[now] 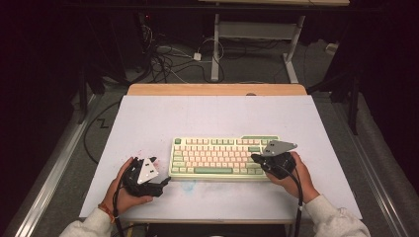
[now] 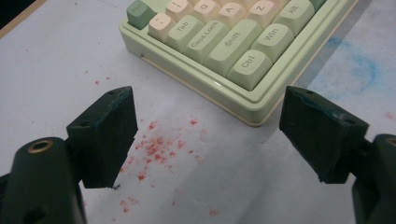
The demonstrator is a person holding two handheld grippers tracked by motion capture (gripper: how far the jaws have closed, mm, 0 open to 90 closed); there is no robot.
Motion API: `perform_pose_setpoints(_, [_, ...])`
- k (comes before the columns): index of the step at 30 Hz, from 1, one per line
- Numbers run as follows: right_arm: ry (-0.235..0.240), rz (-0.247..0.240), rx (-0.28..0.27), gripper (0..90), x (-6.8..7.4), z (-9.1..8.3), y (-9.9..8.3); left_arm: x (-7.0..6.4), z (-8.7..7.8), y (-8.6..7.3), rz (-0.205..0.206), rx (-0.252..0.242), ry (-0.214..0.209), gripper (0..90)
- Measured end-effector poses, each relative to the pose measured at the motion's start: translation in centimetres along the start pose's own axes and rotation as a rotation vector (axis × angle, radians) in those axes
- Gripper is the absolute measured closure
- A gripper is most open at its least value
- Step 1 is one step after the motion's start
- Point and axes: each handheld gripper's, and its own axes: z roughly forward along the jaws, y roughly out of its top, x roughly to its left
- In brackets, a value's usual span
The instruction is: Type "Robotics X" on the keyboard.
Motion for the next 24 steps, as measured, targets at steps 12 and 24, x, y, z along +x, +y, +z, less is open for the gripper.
perform_pose_setpoints(12, [0.012, -0.003, 0.015, 90.0, 0.16, 0.51, -0.45, -0.12, 0.03, 0.04, 0.007, -0.001, -0.002, 18.1])
perform_pose_setpoints(24, [0.015, -0.008, 0.027, 90.0, 0.38, 0.67, -0.86, -0.11, 0.01, 0.07, 0.002, 0.0, 0.004, 19.7])
